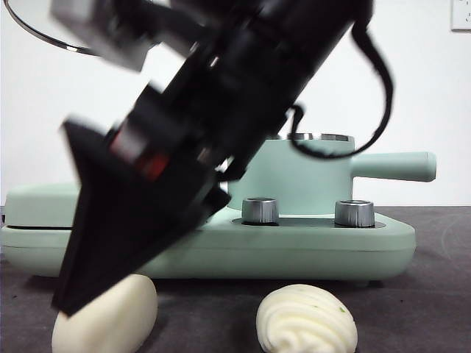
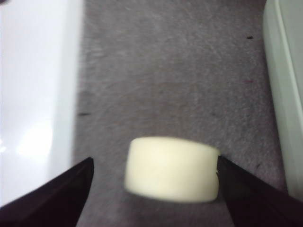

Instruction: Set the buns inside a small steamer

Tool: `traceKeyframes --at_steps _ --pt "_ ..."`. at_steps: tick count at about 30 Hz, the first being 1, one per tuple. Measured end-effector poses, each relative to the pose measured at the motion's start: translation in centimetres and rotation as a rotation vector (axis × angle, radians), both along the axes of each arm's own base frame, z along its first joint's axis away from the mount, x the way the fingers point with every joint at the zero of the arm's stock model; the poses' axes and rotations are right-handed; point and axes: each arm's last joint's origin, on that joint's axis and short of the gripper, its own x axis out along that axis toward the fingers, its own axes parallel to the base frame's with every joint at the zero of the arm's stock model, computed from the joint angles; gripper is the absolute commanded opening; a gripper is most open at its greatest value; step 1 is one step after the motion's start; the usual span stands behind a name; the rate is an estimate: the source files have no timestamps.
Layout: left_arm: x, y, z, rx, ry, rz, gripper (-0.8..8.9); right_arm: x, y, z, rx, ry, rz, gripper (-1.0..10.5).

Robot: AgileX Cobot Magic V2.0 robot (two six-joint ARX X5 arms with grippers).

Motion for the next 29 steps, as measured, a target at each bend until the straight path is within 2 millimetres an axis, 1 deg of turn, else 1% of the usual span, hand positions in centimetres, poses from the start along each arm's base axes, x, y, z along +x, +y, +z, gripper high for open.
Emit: traceKeyframes --at_steps 2,4,8,11,14,17,20,22,25,29 --pt "0.0 0.0 0.0 0.000 0.000 0.000 0.10 0.1 0.3 -0.5 -0.012 -0.016 -0.018 3.6" --pt "0.0 0.0 0.0 0.000 0.000 0.000 0.10 0.1 0.4 -1.0 -0.029 -0.025 -0.033 2.7" --pt "0.0 0.0 0.0 0.000 0.000 -0.001 0.10 0.2 0.5 -1.3 -0.042 -0.020 -0.045 1.9" --pt "0.0 0.0 0.0 0.000 0.000 -0.001 0.10 0.2 0.5 -1.2 -0.047 -0.011 -0.060 1.5" --pt "0.0 0.0 0.0 0.000 0.000 -0.001 0.10 0.2 0.5 -1.2 -0.047 0.010 -0.085 1.4" --pt "0.0 0.0 0.0 0.000 0.000 0.000 0.10 0.0 0.1 -0.6 -0.051 0.037 -0.117 1.4" --pt "0.0 0.0 0.0 0.000 0.000 0.000 0.10 -0.4 -0.6 1.5 -0.008 0.038 -0.142 1.4" --pt "0.0 0.0 0.0 0.000 0.000 -0.001 0.10 -0.7 -1.5 3.5 0.024 0.038 -0.164 1.4" --pt "0.0 0.0 0.0 0.000 0.000 0.000 0.10 -1.0 -2.9 7.2 0.075 0.021 -0.225 1.4" --pt "0.0 0.0 0.0 0.000 0.000 -0.001 0.10 -0.7 -5.4 11.4 0.097 -0.022 -0.352 1.4"
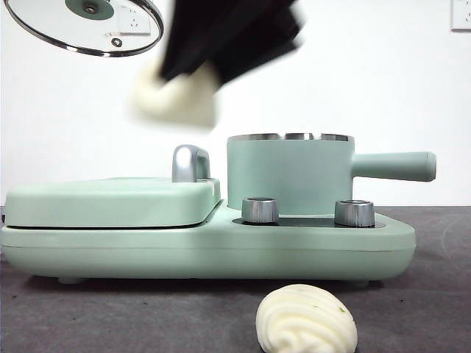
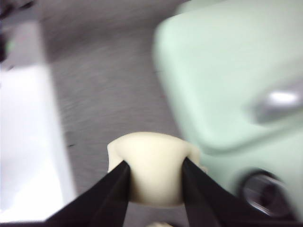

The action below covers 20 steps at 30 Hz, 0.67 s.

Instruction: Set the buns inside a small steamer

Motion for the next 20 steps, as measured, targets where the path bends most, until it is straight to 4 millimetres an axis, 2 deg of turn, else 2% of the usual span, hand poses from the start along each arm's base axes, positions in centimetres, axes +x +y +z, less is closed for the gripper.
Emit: traceKeyframes --at_steps 5,10,15,20 --pt "0.0 0.0 0.0 0.000 0.000 0.000 0.10 2.3 -2.6 4.4 0.041 -0.049 -0.169 1.4" --pt "0.0 0.0 0.0 -0.001 0.001 0.001 0.10 6.0 -4.3 6.3 0.085 -0.091 -0.313 1.4" --pt "0.0 0.0 0.0 -0.003 0.003 0.002 0.10 10.0 -5.4 6.1 0.085 -0.061 -0.401 1.4" --pt "0.0 0.0 0.0 -0.010 0.006 0.005 0.10 13.6 -4.7 3.8 0.045 -0.002 -0.424 1.4"
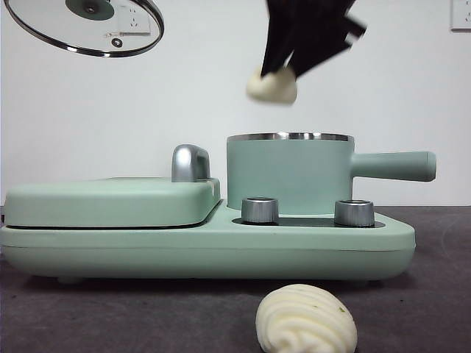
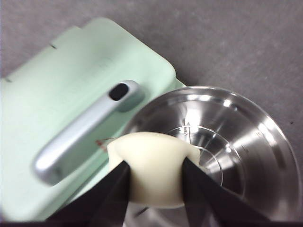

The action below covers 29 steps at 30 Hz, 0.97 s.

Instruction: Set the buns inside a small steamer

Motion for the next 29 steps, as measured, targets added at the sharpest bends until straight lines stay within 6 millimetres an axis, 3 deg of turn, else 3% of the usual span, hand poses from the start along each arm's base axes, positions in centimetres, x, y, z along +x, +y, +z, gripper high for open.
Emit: traceKeyframes --at_steps 6,10,15,18,21,24,29 --pt "0.0 0.0 0.0 -0.010 0.008 0.005 0.10 3.6 1.1 -4.4 -0.045 0.042 -0.011 1.4" --pt "0.0 0.0 0.0 -0.011 0.012 0.006 0.10 4.8 1.5 -6.4 -0.078 0.062 -0.028 1.4" --pt "0.0 0.0 0.0 -0.013 0.013 0.008 0.10 5.6 1.8 -7.3 -0.101 0.034 -0.038 1.5" --pt "0.0 0.0 0.0 -0.013 0.013 0.008 0.10 5.7 1.8 -7.3 -0.119 0.019 -0.045 2.8" --pt "0.0 0.0 0.0 -0.013 0.013 0.008 0.10 5.7 1.8 -7.3 -0.119 0.018 -0.045 3.2" --pt "0.0 0.0 -0.1 -0.013 0.013 0.007 0.10 5.1 1.5 -6.1 -0.108 -0.004 -0.048 3.2" --pt "0.0 0.0 -0.1 -0.012 0.013 0.008 0.10 -0.3 -1.3 1.4 0.003 -0.042 -0.012 3.2"
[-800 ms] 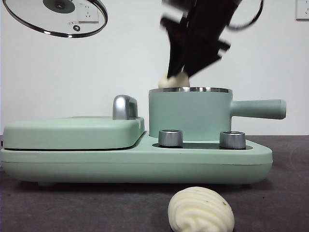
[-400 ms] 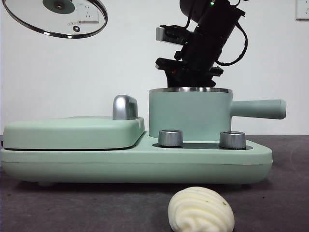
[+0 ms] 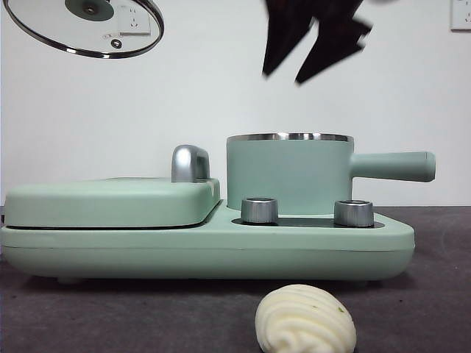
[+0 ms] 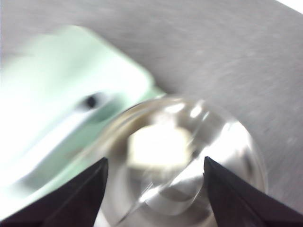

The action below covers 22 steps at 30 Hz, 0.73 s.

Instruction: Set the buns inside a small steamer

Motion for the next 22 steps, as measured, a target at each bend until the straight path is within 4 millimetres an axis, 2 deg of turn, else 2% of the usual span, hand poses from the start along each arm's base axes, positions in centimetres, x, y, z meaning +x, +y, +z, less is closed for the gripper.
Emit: traceKeyframes --at_steps 2,5,14,19,22 --pt "0.0 0.0 0.0 0.000 0.001 0.000 0.10 -1.8 -0.6 0.5 0.009 0.052 0.037 3.2" --pt "-0.1 0.0 -0.3 0.011 0.031 0.000 0.10 -4.5 -1.0 -2.5 0.003 0.082 0.083 3.2" --pt "-0.2 0.1 -0.5 0.020 0.056 0.000 0.10 -12.2 -2.3 -7.8 -0.004 0.034 0.261 3.2" --pt "-0.3 0.1 -0.6 0.021 0.060 0.000 0.10 -14.9 -1.8 -10.8 -0.094 0.048 0.429 3.4" --pt "-0.3 0.1 -0.6 0.024 0.067 0.000 0.10 -15.8 -1.3 -12.0 -0.140 0.047 0.506 3.8"
